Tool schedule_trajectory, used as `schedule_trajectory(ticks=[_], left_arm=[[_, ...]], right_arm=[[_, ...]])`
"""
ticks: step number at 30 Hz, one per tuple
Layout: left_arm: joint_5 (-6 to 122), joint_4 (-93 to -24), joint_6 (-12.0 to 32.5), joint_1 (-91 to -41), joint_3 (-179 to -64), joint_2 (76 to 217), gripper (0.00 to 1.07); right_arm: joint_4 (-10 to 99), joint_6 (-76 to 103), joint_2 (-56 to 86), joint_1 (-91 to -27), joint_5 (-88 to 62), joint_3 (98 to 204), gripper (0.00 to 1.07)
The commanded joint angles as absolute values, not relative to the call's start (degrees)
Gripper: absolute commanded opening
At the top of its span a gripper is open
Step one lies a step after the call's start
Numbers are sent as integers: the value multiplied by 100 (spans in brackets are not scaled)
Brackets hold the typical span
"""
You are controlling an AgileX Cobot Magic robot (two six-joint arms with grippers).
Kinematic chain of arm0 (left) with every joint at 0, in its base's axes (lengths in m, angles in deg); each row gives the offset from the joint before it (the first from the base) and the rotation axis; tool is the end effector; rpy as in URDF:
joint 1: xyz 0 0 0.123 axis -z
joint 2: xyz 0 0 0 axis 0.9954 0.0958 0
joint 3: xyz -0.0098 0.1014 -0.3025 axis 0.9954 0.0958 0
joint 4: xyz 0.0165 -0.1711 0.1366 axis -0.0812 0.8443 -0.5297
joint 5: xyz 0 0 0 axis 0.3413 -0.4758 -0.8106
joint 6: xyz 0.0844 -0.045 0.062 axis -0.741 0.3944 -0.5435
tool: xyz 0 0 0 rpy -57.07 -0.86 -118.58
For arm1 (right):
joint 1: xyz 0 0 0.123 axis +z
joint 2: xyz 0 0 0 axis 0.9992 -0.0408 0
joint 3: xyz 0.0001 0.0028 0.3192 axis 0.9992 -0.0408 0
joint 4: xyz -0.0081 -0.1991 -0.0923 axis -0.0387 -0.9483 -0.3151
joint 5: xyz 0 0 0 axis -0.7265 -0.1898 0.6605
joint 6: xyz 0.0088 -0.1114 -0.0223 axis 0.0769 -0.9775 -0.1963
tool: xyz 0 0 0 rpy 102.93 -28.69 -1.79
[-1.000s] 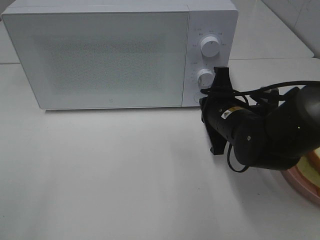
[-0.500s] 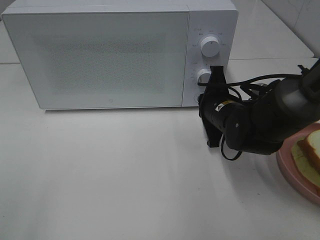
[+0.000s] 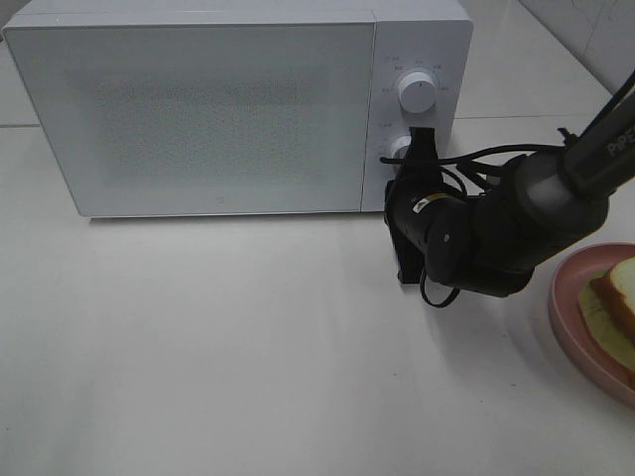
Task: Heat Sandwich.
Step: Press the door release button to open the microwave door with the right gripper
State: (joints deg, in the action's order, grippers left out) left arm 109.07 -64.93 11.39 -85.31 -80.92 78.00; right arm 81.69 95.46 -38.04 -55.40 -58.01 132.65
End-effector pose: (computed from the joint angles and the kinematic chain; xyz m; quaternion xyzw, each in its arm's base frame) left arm -0.0513 -0.0147 0.2538 0.0178 0.8508 -0.0537 0.5224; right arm 0.3648 0.1689 0.1380 0.5840 0.5910 0.4095 0.3768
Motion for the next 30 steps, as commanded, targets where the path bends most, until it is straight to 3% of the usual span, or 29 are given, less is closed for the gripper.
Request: schedule_trajectory(ticks=[1,30], left_arm=[[10827,-6435,1128,-8513,-8080,7708,97],[10827,-6435,1128,-8513,-8080,7708,97]], right_arm=[[8232,9494,-3895,-5563,-5807,13379,0],[8020,9517,-3912,-5695,-6294,13660,0]])
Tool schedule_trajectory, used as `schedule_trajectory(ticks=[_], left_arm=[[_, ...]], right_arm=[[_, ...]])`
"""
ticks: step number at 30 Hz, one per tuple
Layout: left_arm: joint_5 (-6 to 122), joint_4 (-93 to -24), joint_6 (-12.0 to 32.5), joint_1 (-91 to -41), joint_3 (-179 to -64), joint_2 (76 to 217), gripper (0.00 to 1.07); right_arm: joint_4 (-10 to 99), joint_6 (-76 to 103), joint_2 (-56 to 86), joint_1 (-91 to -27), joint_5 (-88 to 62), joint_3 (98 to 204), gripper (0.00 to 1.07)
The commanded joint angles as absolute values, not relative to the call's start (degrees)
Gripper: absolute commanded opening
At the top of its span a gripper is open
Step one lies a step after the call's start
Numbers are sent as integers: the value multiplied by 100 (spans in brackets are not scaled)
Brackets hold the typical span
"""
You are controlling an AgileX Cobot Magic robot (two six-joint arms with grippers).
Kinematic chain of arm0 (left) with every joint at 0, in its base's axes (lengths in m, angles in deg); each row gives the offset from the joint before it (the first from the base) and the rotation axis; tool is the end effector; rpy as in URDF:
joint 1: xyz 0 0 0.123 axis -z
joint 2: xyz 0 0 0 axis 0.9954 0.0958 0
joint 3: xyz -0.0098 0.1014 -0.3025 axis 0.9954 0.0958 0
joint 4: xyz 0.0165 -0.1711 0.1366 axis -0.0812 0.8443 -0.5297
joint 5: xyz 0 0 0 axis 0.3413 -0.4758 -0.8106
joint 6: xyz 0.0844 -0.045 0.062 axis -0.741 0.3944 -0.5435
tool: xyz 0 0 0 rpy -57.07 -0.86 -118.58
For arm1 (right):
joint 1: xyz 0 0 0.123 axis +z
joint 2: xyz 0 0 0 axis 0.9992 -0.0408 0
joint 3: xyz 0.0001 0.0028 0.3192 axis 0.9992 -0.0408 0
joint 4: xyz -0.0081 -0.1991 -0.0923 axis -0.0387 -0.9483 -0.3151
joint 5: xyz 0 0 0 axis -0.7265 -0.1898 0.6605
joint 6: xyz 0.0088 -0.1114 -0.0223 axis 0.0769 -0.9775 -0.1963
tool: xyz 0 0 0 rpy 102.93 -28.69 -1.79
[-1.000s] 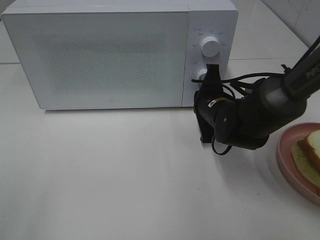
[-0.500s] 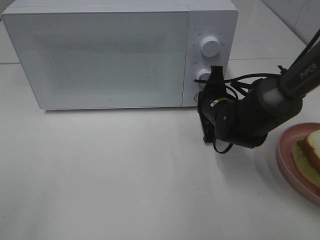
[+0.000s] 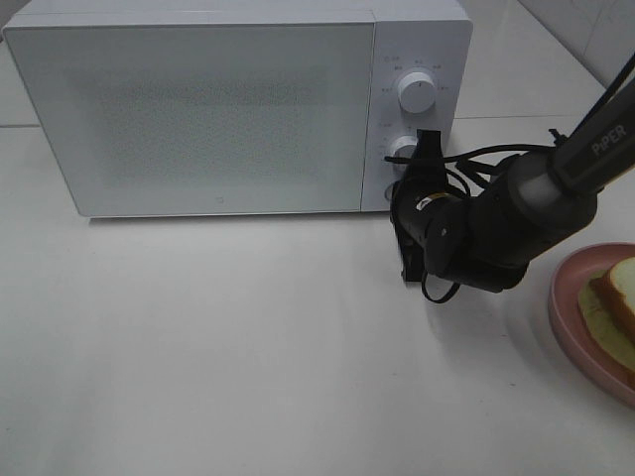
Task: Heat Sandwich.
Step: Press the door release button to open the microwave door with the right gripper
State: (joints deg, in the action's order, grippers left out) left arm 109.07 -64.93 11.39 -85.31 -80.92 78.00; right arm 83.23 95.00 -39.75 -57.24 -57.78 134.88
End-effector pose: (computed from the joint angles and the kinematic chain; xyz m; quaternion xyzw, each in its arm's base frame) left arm -0.0513 -0.0147 0.2538 0.0178 0.8508 -0.0537 0.5224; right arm 0.3778 0.1598 0.1328 0.6009 0.5743 0.4010 0.3851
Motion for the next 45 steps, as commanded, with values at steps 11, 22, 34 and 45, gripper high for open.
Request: schedule_trajectory(ticks=[11,22,34,45], left_arm=[[10827,-6435,1128,-8513,-8080,7708,97],[10827,-6435,1128,-8513,-8080,7708,97],[10827,-6435,1128,-8513,-8080,7708,97],[10827,-6435,1128,-8513,-8080,7708,97]], right_arm=[[8180,9082,-3953,-5695,-6678,13929,0],[8513,8950,-3993,-5810,-7302,13958,0],[8398,8841,-4176,-6022,-7239,14457,0],[8404,8703,-4176,-6022,-6712,14457,0]])
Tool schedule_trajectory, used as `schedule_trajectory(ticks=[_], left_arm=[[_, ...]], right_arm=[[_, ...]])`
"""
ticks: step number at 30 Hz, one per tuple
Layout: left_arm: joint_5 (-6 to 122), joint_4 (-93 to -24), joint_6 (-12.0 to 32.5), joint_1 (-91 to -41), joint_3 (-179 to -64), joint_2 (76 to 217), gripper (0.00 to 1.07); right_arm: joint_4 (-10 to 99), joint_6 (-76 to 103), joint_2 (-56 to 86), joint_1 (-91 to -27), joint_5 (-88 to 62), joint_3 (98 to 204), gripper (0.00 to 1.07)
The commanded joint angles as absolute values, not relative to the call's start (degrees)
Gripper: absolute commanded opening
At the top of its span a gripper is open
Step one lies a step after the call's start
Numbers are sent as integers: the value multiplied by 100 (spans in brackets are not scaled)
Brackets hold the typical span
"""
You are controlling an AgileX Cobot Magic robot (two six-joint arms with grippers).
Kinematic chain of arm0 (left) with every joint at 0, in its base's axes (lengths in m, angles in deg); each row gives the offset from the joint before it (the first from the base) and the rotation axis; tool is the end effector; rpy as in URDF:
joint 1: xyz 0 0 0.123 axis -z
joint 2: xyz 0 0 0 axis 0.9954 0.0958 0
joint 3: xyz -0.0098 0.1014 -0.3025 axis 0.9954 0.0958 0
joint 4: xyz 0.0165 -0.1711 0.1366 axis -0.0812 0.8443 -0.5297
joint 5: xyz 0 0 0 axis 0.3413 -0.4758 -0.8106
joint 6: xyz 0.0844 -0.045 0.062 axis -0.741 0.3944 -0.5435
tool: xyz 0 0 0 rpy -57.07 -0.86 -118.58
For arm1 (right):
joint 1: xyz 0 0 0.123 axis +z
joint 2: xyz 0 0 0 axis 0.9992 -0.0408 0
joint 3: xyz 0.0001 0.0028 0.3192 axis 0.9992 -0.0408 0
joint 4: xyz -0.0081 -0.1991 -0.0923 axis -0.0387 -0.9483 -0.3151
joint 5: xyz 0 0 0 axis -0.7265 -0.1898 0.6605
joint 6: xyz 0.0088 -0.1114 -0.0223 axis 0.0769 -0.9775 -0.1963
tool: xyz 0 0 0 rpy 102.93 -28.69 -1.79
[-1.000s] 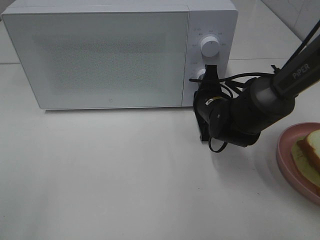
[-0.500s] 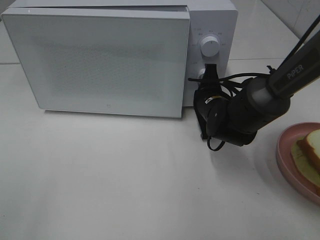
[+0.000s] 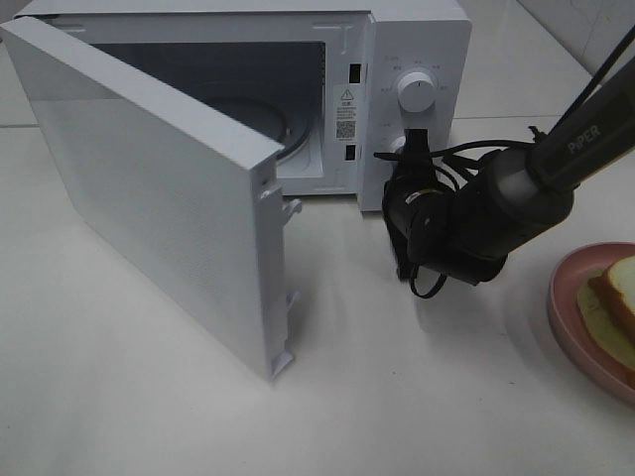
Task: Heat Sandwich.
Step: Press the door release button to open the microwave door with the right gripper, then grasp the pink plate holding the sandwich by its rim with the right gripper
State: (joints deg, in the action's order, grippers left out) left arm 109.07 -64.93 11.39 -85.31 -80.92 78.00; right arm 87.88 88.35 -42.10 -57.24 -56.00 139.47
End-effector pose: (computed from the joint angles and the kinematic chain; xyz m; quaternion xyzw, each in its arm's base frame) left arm -0.0513 -0.0147 0.2538 0.0178 0.8508 -0.0537 0.5224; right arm 0.3919 0.1640 0.1271 0.5992 0.5818 0.3769 0.4006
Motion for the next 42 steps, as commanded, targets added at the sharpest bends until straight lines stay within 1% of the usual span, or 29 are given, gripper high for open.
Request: schedule_trajectory(ticks=[1,11,25,30,37,42], left_arm=[[10827,-6435,1128,-8513,-8080,7708,97],[10827,-6435,1128,-8513,-8080,7708,97],[10827,-6435,1128,-8513,-8080,7708,97],[10827,-6435,1128,-8513,-8080,7708,97],[10827,-6435,1128,-8513,-8080,7708,97],[10827,-6435,1128,-8513,-8080,7708,97]], right_arm=[[8404,8669,-4176,-6010,-6609,14457,0],[8404,8640,-4044,-6010,-5956,14359,0],[8650,8406,-3700,-5621,-5337,13597,0],[8707,8182,-3563,-5609,-4993,13471,0],[8874,7747,-3053,-5609,-4844,13087,0],[8793,7414,-2514,-5609,-4243,12772,0]])
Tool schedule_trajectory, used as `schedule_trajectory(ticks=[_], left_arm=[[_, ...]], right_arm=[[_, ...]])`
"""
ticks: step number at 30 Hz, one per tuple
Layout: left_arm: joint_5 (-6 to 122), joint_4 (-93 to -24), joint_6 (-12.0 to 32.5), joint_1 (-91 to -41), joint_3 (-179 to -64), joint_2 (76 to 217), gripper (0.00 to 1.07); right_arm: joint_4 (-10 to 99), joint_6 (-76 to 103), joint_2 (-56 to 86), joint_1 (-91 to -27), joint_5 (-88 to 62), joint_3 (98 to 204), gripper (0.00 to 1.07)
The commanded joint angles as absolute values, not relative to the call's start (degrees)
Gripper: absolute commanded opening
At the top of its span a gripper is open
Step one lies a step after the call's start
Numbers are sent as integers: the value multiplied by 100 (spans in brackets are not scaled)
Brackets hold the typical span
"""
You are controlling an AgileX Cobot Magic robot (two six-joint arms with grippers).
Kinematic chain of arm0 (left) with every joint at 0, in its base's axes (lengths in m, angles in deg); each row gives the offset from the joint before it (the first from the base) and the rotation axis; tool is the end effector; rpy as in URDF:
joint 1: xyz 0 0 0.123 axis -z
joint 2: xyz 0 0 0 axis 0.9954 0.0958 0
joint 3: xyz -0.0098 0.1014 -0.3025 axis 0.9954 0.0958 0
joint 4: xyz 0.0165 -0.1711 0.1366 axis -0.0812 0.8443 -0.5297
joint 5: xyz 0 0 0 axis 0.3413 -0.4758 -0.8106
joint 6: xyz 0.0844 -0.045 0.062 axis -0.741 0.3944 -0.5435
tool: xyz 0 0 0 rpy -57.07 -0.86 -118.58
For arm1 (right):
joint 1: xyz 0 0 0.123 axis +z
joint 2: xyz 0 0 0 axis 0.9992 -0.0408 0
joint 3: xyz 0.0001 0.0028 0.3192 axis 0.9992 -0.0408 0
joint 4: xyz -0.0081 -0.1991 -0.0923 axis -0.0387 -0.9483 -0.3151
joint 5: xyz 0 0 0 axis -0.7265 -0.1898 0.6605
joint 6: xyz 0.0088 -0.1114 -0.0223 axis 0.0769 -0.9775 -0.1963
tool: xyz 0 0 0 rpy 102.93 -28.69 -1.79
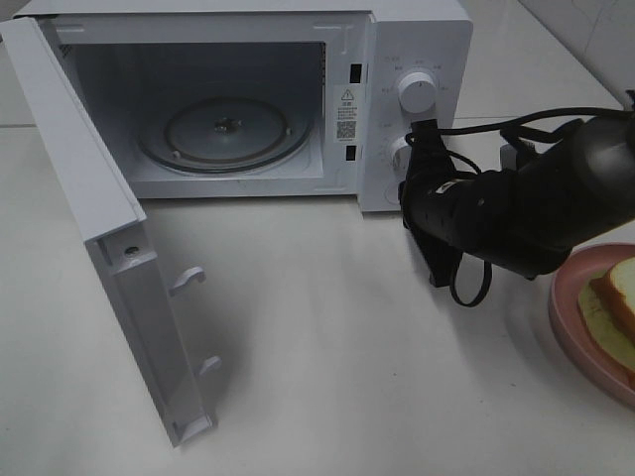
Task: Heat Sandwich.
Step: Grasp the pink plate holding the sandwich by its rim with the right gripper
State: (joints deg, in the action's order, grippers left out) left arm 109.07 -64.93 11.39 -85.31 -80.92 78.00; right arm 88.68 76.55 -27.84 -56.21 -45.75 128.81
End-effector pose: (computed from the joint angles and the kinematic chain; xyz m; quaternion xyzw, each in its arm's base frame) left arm -0.0513 -0.0147 0.2538 0.0178 0.8508 -0.0537 0.5224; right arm 0.3375 0.1513 0.1690 0.5485 0.6698 0.3367 0.3704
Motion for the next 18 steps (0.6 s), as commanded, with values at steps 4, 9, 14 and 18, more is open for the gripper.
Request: schedule_trajectory(ticks=[4,9,14,18], left_arm=[[10827,-6435,1128,-8513,-8080,7708,97],[10827,-6435,1128,-8513,-8080,7708,97],[10827,-6435,1128,-8513,-8080,7708,97],[10827,-6435,1128,-8513,-8080,7708,97]], right_arm=[[8501,7191,-2234,-5609,-3784,12663,0],[7097,7116,-1775,-5626,-2753,12663,0],[6055,7042,-1472,-5626,-1916,12663,0],[5568,6566,-1271,-5632,-1080,12732,0]])
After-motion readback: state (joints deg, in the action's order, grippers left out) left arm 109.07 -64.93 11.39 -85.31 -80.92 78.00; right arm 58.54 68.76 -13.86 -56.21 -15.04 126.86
